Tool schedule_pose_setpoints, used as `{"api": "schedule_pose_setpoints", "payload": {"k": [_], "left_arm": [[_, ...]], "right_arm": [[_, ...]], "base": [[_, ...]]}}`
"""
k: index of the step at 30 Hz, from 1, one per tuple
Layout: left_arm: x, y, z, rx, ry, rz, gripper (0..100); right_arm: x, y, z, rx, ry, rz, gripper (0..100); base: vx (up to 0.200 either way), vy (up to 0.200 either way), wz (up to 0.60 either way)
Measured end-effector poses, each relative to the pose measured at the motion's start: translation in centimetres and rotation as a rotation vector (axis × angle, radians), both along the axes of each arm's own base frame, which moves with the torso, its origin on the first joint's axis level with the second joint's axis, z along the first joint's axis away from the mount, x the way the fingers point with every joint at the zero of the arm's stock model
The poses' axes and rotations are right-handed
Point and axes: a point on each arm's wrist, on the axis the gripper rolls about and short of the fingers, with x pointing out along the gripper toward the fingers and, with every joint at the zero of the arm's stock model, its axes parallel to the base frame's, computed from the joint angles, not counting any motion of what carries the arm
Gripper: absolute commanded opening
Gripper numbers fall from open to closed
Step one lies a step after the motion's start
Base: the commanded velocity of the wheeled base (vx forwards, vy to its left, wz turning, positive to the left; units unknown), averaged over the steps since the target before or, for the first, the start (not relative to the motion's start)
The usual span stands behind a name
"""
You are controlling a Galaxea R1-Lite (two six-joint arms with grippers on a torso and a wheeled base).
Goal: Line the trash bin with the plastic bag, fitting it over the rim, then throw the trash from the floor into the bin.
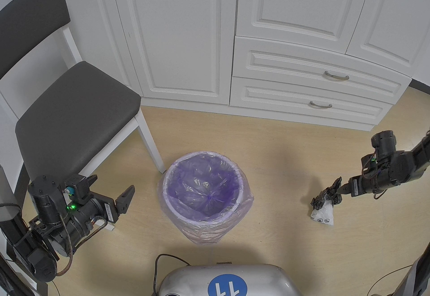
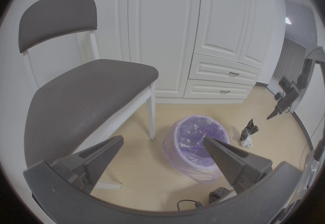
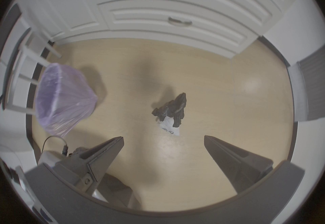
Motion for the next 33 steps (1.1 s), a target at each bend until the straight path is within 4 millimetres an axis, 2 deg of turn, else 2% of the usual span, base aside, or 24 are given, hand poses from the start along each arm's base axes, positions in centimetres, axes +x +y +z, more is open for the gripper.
{"api": "schedule_pose_setpoints", "payload": {"k": [7, 13, 23, 33], "left_arm": [[-0.2, 0.8, 0.6, -0.016, -0.022, 0.014, 100], [-0.3, 1.1, 1.0, -0.022, -0.038, 0.021, 100], [-0.3, 1.3, 1.2, -0.009, -0.051, 0.022, 100], [-0.5, 1.3, 1.2, -0.007, -0.054, 0.021, 100]], "right_arm": [[5.4, -2.5, -7.2, 0.093, 0.01, -0.145, 100], [9.4, -3.8, -10.7, 0.204, -0.052, -0.29, 100], [12.9, -3.9, -12.4, 0.35, -0.109, -0.416, 100], [14.2, -3.6, -13.0, 0.39, 0.041, -0.51, 100]], "base": [[0.0, 0.0, 0.0], [0.0, 0.0, 0.0], [0.0, 0.0, 0.0], [0.0, 0.0, 0.0]]}}
